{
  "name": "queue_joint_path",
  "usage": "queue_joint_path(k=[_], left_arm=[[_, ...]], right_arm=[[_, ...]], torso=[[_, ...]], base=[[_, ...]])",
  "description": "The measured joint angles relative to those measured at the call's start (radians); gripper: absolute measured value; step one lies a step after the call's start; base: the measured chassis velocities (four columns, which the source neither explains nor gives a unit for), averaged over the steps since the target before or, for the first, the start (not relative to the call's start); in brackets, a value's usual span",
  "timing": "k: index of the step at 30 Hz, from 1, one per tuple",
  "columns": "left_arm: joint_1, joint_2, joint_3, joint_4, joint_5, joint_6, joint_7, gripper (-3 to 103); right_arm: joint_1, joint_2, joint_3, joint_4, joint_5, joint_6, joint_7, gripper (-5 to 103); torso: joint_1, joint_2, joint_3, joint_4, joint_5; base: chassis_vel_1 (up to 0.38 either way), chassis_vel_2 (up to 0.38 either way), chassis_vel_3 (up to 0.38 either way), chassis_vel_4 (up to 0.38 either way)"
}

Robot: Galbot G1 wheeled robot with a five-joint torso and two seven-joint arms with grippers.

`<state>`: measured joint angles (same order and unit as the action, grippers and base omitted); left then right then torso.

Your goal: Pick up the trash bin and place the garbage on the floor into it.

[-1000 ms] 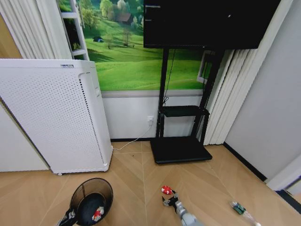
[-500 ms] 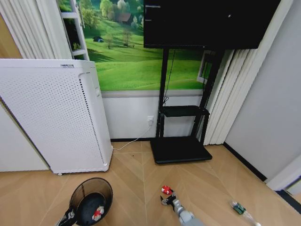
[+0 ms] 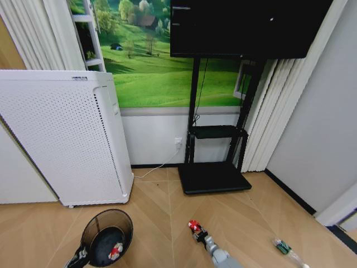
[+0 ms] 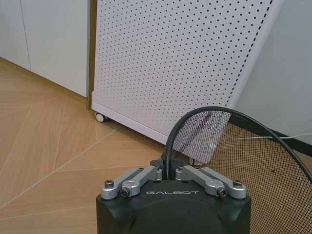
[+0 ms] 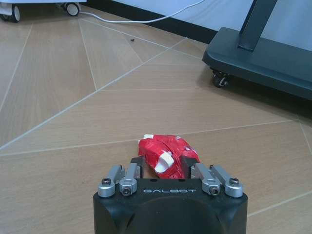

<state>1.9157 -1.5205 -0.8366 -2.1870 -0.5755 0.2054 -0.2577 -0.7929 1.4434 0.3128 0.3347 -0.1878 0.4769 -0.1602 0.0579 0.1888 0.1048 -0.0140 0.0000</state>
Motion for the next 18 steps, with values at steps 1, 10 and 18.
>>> queue_joint_path(k=[1, 10, 18], left_arm=[[-0.001, 0.0, 0.001, 0.0, 0.0, 0.001, -0.001, 6], [-0.009, -0.001, 0.005, 0.006, 0.001, 0.002, -0.002, 6], [-0.025, -0.001, 0.008, 0.025, 0.005, 0.004, -0.004, 6]], right_arm=[[-0.001, 0.0, 0.0, 0.002, 0.007, 0.0, -0.003, 40], [-0.003, -0.002, -0.004, 0.009, 0.045, 0.008, -0.015, 20], [-0.017, -0.013, -0.008, 0.028, 0.097, 0.052, -0.058, 3]], torso=[[0.0, 0.0, 0.0, 0.0, 0.0], [0.0, 0.0, 0.0, 0.0001, 0.0001], [0.0, 0.0, 0.0, 0.0001, 0.0]], base=[[0.0, 0.0, 0.0, 0.0], [0.0, 0.0, 0.0, 0.0], [0.0, 0.0, 0.0, 0.0]])
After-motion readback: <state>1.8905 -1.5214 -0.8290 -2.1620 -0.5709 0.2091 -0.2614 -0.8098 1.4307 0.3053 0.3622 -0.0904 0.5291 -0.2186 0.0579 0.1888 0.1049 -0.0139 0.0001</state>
